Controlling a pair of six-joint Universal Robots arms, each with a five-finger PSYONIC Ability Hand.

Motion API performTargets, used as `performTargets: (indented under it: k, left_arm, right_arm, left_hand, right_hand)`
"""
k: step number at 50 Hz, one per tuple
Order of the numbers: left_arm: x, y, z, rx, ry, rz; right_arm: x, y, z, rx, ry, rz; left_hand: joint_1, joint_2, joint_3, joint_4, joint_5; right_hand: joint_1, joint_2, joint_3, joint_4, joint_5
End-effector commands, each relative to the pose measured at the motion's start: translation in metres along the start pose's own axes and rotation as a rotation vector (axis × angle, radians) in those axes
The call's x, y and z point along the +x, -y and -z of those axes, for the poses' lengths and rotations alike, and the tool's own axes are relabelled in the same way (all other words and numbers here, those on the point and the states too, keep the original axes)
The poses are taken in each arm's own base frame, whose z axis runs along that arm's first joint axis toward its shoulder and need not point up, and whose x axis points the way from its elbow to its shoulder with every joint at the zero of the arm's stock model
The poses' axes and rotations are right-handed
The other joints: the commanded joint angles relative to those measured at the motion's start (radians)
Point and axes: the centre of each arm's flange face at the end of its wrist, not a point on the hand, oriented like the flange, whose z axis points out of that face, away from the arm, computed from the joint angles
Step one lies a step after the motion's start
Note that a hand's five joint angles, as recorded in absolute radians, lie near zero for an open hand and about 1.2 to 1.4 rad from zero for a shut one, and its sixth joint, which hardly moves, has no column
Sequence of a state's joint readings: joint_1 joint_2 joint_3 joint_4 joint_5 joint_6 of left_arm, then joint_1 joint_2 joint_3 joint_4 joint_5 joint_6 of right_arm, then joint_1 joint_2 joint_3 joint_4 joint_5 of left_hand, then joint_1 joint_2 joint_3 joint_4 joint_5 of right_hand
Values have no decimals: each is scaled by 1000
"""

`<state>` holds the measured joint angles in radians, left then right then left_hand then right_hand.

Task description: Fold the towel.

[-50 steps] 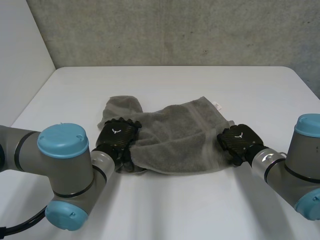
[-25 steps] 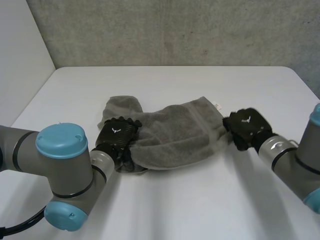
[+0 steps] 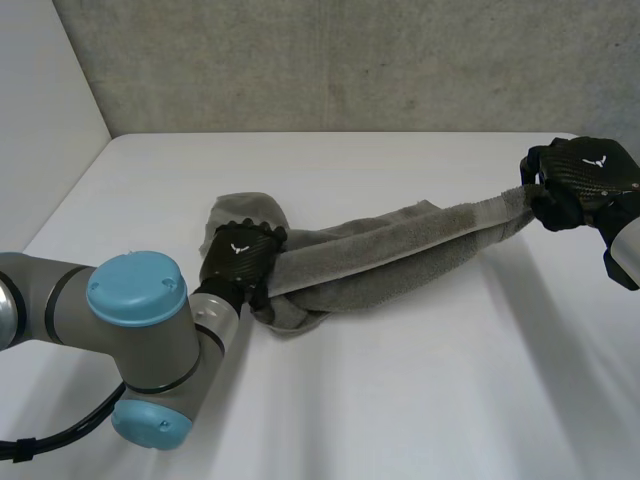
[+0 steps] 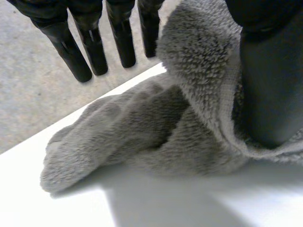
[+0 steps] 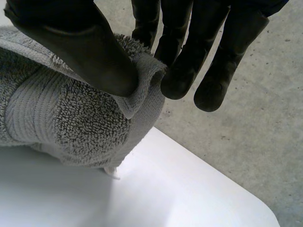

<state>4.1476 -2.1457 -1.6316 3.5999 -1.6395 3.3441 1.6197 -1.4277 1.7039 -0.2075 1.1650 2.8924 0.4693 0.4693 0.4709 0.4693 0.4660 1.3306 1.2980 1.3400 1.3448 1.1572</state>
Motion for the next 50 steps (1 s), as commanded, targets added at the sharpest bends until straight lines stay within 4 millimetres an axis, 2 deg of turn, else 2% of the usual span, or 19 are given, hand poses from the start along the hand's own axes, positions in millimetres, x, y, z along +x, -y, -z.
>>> performTargets:
  k: [1, 5, 7, 10, 13, 19, 23, 25, 28, 30, 31, 33, 38, 40, 42, 45, 47, 48, 50]
  left_arm:
    - [-16, 16, -1, 28, 114, -85]
    - [-21, 42, 3, 99, 132, -83]
    - [-29, 79, 7, 196, 159, -73]
    - [-35, 102, 10, 258, 176, -66]
    - [-52, 165, 28, 403, 215, -52]
    - [-81, 215, 38, 504, 225, -67]
    - [-81, 214, 33, 480, 167, -89]
    - [-75, 186, 16, 389, 135, -97]
    - [-73, 168, 5, 329, 124, -109]
    - [-66, 135, -13, 226, 103, -170]
    - [-66, 134, -13, 226, 103, -170]
    - [-62, 106, -30, 151, 92, -267]
    - [-69, 88, -56, 122, 118, -404]
    - [-73, 95, -64, 150, 137, -429]
    - [-84, 129, -75, 268, 204, -436]
    - [-94, 151, -78, 351, 251, -420]
    - [-114, 201, -73, 559, 335, -326]
    - [-114, 201, -73, 560, 336, -325]
    - [-131, 251, -49, 770, 380, -198]
  right_arm:
    - [2, 23, 4, 67, -15, 32]
    - [4, 38, 6, 105, -27, 45]
    - [9, 61, 9, 150, -43, 63]
    - [12, 76, 13, 178, -52, 74]
    - [22, 124, 20, 263, -70, 101]
    - [29, 160, 24, 300, -69, 120]
    - [31, 147, 9, 228, -36, 113]
    - [27, 128, -3, 153, -5, 123]
    - [23, 118, -9, 116, 16, 137]
    - [8, 94, -23, 40, 67, 161]
    - [8, 93, -23, 40, 67, 161]
    - [-1, 72, -39, -10, 97, 183]
    - [-12, 57, -63, -32, 89, 213]
    - [-16, 59, -72, -15, 80, 229]
    - [-14, 77, -86, 81, 29, 269]
    - [-10, 93, -92, 172, -18, 289]
    - [0, 123, -100, 399, -127, 316]
    - [0, 123, -100, 400, -127, 316]
    - [13, 157, -87, 614, -257, 303]
  left_hand:
    - [749, 749, 747, 749, 578]
    - [880, 880, 879, 880, 709]
    - [927, 927, 925, 927, 756]
    - [927, 927, 925, 927, 756]
    - [927, 927, 925, 927, 756]
    - [927, 927, 925, 927, 756]
    - [793, 793, 791, 793, 622]
    - [722, 722, 720, 722, 551]
    - [713, 713, 711, 713, 542]
    - [701, 701, 700, 701, 530]
    - [701, 701, 700, 701, 530]
    - [640, 640, 638, 640, 469]
    - [622, 622, 620, 622, 451]
    - [631, 631, 629, 631, 460]
    - [663, 663, 661, 663, 492]
    - [698, 698, 697, 698, 527]
    - [707, 707, 706, 707, 536]
    - [707, 707, 706, 707, 536]
    - [713, 713, 711, 713, 542]
  right_hand:
    - [66, 98, 56, 51, 65]
    - [66, 98, 56, 51, 65]
    - [66, 98, 56, 51, 65]
    - [66, 98, 56, 51, 65]
    - [66, 98, 56, 51, 65]
    - [66, 98, 56, 51, 65]
    - [66, 98, 56, 51, 65]
    - [66, 98, 56, 51, 65]
    - [66, 98, 56, 51, 65]
    - [66, 98, 56, 51, 65]
    - [66, 98, 56, 51, 65]
    - [66, 98, 56, 51, 65]
    - [66, 98, 56, 51, 65]
    - [66, 98, 56, 51, 65]
    - [66, 98, 56, 51, 65]
    - [66, 98, 56, 51, 65]
    - [66, 98, 56, 51, 65]
    - [66, 98, 56, 51, 65]
    - [66, 98, 56, 51, 65]
